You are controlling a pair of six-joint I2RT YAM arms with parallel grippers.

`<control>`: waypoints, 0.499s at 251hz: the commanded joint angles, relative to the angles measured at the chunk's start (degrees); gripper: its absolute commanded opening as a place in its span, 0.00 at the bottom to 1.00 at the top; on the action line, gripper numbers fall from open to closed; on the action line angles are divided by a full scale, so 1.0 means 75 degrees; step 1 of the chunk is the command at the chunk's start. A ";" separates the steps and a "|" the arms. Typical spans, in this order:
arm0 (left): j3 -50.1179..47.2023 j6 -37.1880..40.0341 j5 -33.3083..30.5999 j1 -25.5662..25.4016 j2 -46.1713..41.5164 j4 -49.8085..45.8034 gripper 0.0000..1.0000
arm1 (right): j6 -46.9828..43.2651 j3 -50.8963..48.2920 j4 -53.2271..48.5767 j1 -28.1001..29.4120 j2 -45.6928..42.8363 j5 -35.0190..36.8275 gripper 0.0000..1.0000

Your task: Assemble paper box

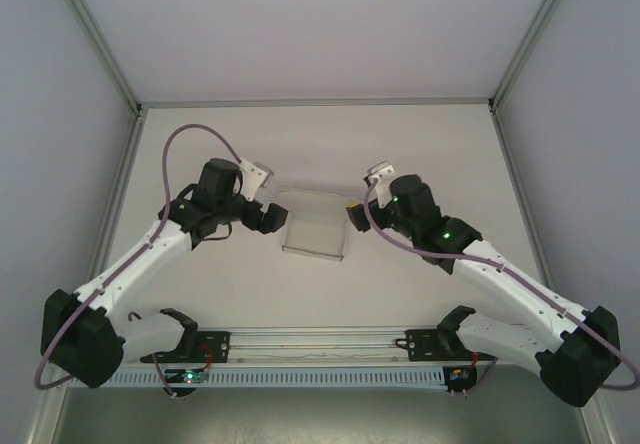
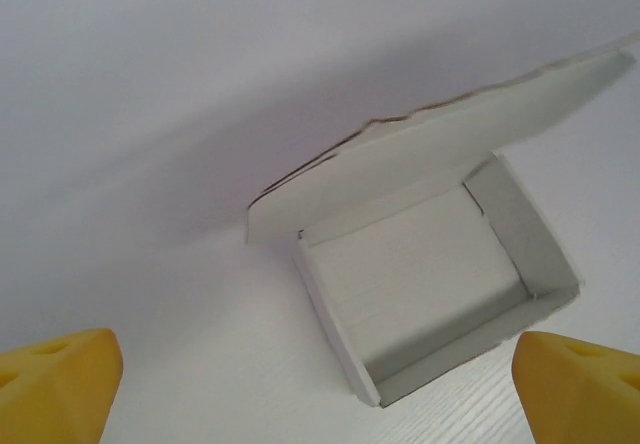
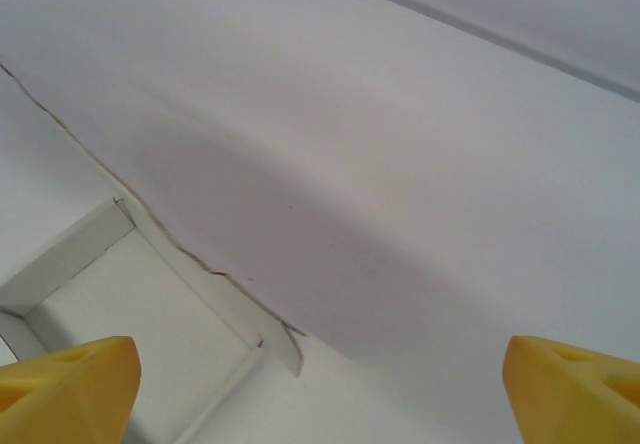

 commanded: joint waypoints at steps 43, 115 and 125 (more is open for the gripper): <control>0.1309 0.3228 0.0817 0.0376 0.1345 -0.0909 1.00 | -0.1677 0.0433 -0.0500 -0.1103 0.1111 -0.2844 0.81; 0.3146 0.4106 0.1293 0.0599 0.3346 -0.2758 0.93 | -0.1731 0.0971 -0.0747 -0.1312 0.2231 -0.2814 0.59; 0.3286 0.4183 0.1314 0.0600 0.3521 -0.2860 0.92 | -0.1706 0.1012 -0.0753 -0.1331 0.2311 -0.2828 0.56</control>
